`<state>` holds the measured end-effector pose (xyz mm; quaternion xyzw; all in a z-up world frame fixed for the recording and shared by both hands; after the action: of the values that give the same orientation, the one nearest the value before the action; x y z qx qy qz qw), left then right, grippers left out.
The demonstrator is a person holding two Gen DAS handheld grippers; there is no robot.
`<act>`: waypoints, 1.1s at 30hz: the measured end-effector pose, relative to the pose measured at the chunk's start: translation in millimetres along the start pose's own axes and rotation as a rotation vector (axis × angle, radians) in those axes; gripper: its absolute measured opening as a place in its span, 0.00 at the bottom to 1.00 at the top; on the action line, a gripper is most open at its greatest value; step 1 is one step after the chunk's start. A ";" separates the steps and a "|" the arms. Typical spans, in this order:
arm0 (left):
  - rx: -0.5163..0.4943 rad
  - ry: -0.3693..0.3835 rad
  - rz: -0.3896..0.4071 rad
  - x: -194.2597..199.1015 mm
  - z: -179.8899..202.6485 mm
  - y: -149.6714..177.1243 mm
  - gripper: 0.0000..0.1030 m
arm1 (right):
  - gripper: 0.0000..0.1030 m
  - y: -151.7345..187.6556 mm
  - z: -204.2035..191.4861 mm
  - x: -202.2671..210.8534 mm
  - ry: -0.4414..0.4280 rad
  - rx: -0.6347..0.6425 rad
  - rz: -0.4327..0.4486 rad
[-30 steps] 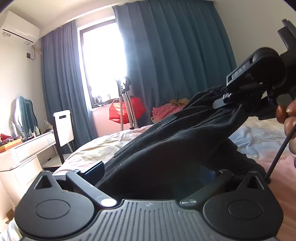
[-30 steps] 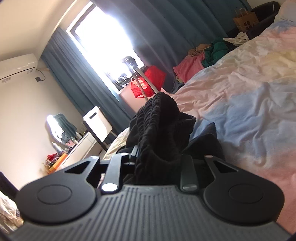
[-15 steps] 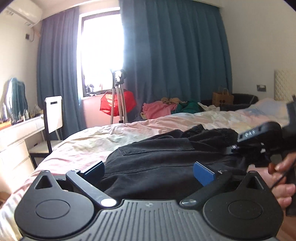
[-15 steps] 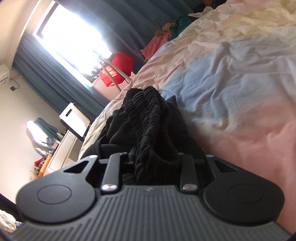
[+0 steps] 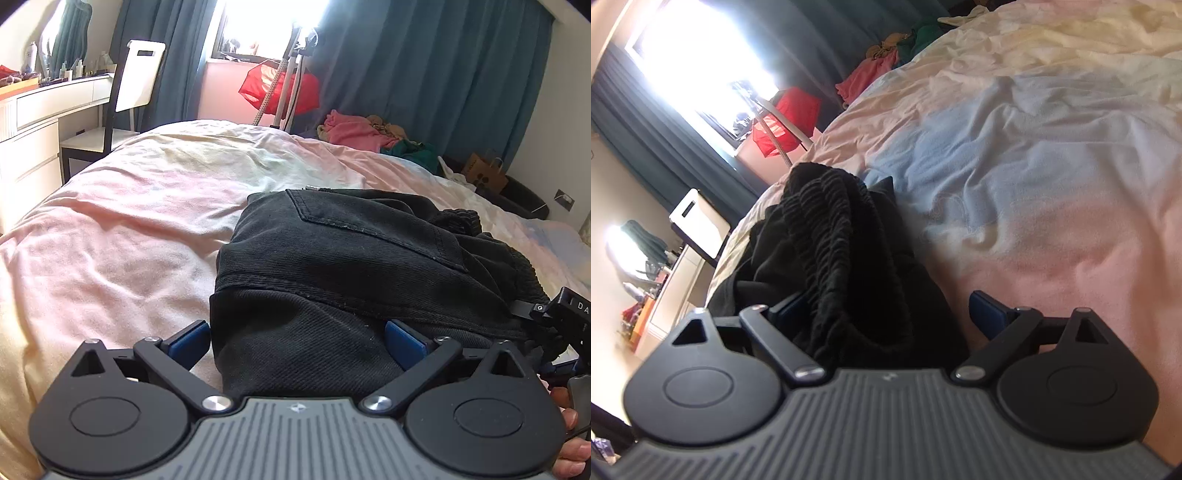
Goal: Fold clothes
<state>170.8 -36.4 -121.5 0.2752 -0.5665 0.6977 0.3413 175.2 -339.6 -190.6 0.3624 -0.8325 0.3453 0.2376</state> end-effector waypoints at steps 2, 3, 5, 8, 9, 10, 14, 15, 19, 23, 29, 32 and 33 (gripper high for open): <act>-0.006 -0.006 -0.008 -5.2 -0.7 -0.4 0.99 | 1.00 0.0 9.5 -9.0 -0.042 -0.037 -0.035; -0.006 -0.004 -0.009 -5.5 -1.4 -0.6 0.99 | 1.00 0.0 12.3 -11.6 -0.071 -0.055 -0.045; -0.007 -0.004 -0.011 -8.0 -1.1 -2.4 0.99 | 1.00 -1.0 13.1 -16.3 -0.134 -0.082 -0.066; -0.011 -0.015 -0.018 -10.1 -1.8 -2.1 1.00 | 1.00 -0.6 -1.1 -19.7 -0.208 -0.050 -0.108; -0.010 -0.015 -0.020 -10.2 -1.9 -1.9 1.00 | 1.00 -0.4 -3.9 -17.5 -0.234 -0.047 -0.110; -0.009 -0.015 -0.021 -10.3 -2.1 -1.7 1.00 | 1.00 -0.2 -6.9 -15.3 -0.255 -0.040 -0.112; -0.013 -0.015 -0.026 -11.0 -1.0 -0.3 1.00 | 1.00 6.3 -19.6 -17.1 -0.205 0.061 -0.141; -0.015 -0.014 -0.029 -10.9 -0.7 -0.1 1.00 | 1.00 10.4 -21.7 -22.9 -0.151 0.107 -0.162; 0.039 0.049 -0.050 -7.3 -7.2 -2.0 1.00 | 1.00 16.2 -19.6 -30.0 -0.101 0.131 -0.168; 0.240 0.211 -0.069 2.8 -38.2 -15.7 1.00 | 0.95 16.9 -23.1 -22.6 -0.094 0.138 -0.144; 0.556 0.296 -0.129 -15.8 -108.0 -37.7 1.00 | 0.73 17.0 -28.5 -11.1 -0.083 0.146 -0.106; 0.654 0.368 -0.242 -47.9 -118.6 -35.8 1.00 | 0.71 17.1 -29.1 -6.5 -0.092 0.135 -0.097; 0.649 0.378 -0.258 -54.4 -116.6 -36.4 1.00 | 0.70 16.7 -28.7 -5.7 -0.096 0.130 -0.096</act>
<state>233.2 73.3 -165.6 0.3042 -0.2046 0.8302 0.4200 170.0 -307.3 -182.3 0.4327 -0.8005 0.3689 0.1896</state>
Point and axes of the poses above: each gripper's, at about its wrist camera, not at the fingertips, and x roughly against the way its jaws point, z to its right, y to its underside, the point moved 8 cm from there along -x, roughly the way its jaws point, and after that the axes turned 14 degrees about -z, right-handed, at the moved point
